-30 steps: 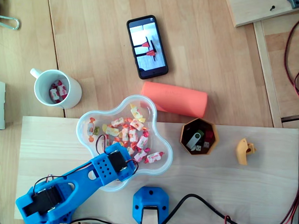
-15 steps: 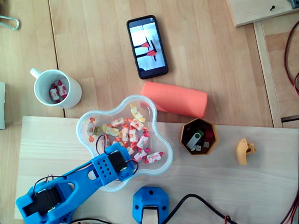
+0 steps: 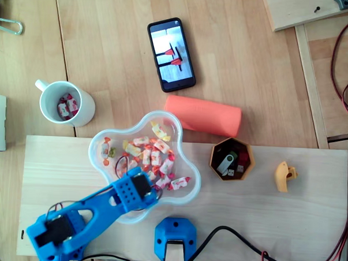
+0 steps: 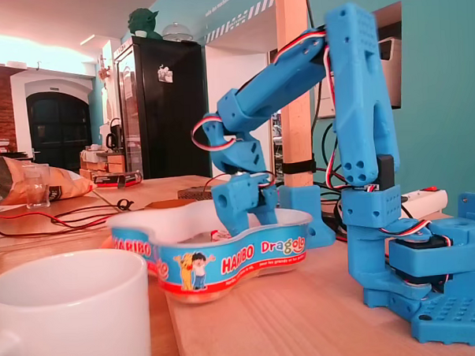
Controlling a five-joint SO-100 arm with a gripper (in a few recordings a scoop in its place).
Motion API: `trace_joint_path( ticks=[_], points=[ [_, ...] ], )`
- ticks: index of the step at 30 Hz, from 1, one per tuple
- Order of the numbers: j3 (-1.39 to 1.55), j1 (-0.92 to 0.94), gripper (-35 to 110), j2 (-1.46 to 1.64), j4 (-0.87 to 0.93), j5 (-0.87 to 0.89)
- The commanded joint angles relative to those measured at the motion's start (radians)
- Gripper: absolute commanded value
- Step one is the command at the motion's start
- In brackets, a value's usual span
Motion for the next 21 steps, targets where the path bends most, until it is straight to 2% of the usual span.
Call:
trace_joint_path(
  ticks=[1,21],
  points=[
    [-0.018,0.017,24,0.011,0.003,0.000],
    [-0.025,0.017,23,0.012,0.005,0.018]
  ],
)
